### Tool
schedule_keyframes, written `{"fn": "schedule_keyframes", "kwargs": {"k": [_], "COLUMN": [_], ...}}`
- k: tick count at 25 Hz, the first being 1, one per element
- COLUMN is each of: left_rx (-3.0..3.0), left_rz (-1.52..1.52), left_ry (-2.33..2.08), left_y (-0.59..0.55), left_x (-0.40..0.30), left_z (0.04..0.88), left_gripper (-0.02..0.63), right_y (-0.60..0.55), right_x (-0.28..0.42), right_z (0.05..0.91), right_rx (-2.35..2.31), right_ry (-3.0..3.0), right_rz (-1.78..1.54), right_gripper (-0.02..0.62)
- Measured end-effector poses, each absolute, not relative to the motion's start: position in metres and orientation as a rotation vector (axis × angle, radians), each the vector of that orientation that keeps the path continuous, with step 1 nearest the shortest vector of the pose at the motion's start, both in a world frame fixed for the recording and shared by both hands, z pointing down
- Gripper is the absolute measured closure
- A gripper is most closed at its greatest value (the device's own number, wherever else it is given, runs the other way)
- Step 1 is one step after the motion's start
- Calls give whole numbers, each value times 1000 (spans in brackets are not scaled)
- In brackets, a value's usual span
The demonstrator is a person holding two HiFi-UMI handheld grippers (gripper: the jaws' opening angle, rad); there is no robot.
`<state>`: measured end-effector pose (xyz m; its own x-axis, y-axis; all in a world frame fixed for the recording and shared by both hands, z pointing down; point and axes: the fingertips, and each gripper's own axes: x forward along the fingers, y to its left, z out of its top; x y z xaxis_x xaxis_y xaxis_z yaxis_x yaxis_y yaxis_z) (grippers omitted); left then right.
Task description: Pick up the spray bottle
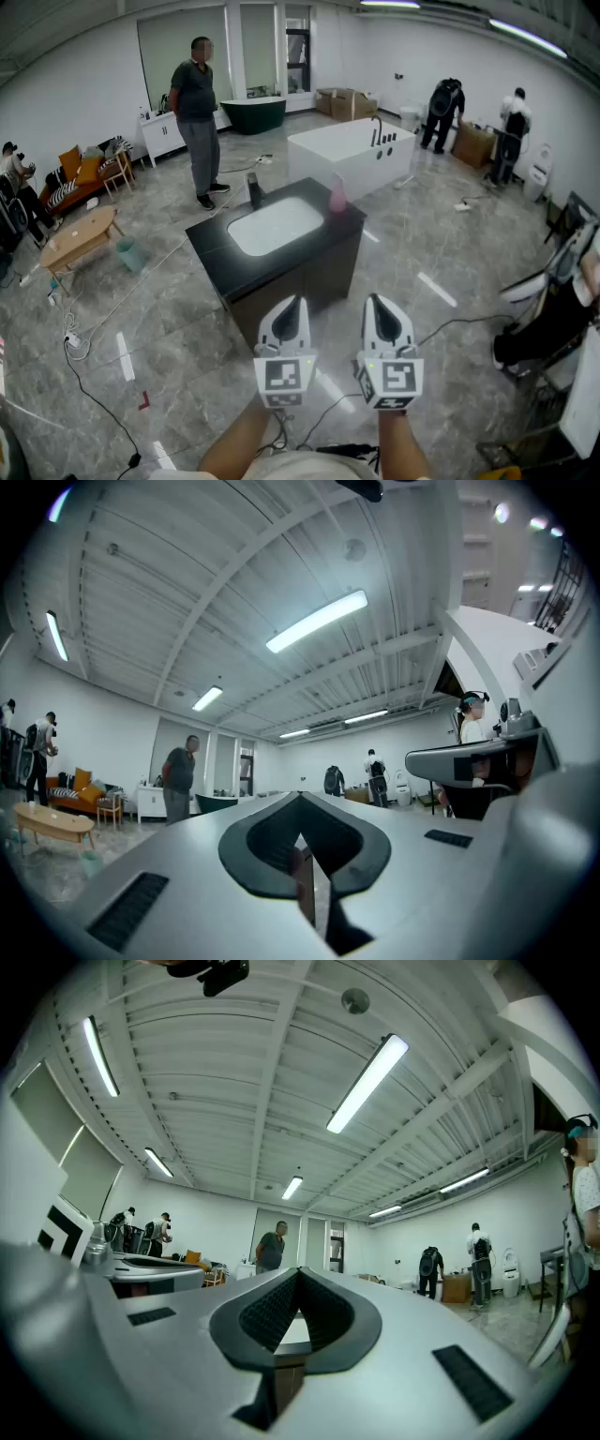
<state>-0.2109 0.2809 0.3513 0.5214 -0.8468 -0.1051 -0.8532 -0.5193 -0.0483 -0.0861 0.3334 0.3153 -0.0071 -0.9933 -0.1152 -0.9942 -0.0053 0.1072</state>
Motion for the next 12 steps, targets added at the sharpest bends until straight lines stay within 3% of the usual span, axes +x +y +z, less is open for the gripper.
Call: {"fn": "schedule_keyframes", "kwargs": {"k": [12], "left_rx": [-2658], "left_rz": [122], "left_ry": [1464], "left_y": [290], "left_x": [-193], "left_z": [346], "left_gripper": [604], "right_y": [341], "right_x": [-72], "right_z": [325], "right_rx": [-2198], "right_ry": [2218], "right_rz": [228], "right_gripper": [591]}}
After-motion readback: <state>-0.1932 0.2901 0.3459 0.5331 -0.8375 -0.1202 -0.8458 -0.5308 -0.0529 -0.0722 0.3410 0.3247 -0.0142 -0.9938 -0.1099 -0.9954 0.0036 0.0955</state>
